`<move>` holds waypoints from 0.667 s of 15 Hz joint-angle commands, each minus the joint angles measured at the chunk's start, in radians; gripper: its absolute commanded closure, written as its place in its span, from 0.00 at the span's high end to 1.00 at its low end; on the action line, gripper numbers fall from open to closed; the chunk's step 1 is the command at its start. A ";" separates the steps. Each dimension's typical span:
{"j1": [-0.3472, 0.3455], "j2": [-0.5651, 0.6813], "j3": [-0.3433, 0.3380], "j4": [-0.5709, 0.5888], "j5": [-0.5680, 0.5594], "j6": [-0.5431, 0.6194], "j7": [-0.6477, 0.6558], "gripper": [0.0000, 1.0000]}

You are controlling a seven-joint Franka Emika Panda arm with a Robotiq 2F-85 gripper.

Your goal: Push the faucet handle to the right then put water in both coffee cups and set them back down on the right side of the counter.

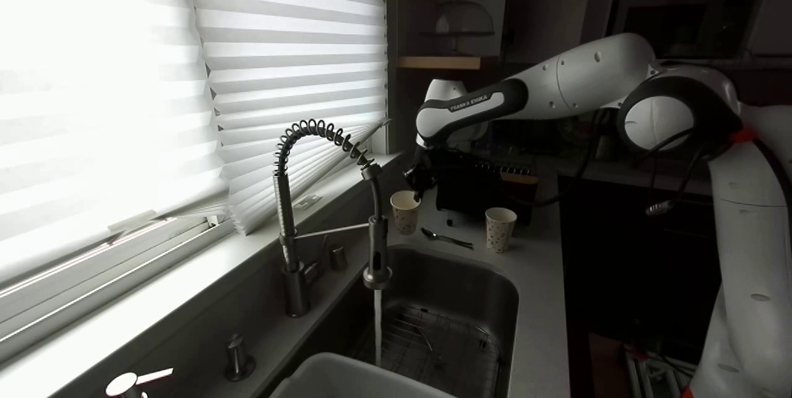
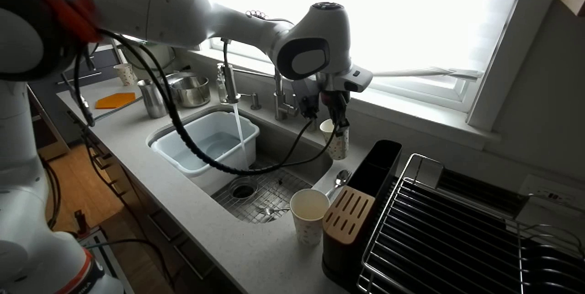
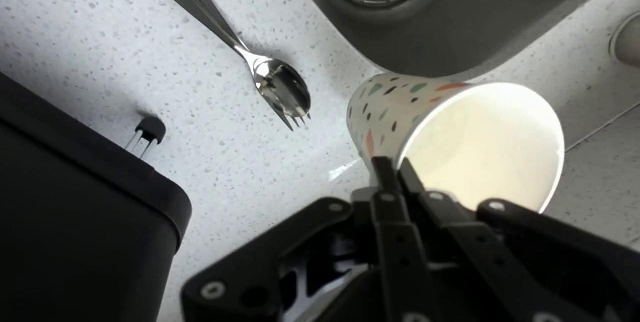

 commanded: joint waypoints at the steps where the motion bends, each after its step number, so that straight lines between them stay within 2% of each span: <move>1: -0.041 0.075 0.010 0.094 0.067 -0.047 0.015 0.01; 3: -0.056 0.095 0.017 0.114 0.110 -0.043 0.011 0.01; 10: -0.079 0.152 0.024 0.153 0.153 -0.060 0.032 0.01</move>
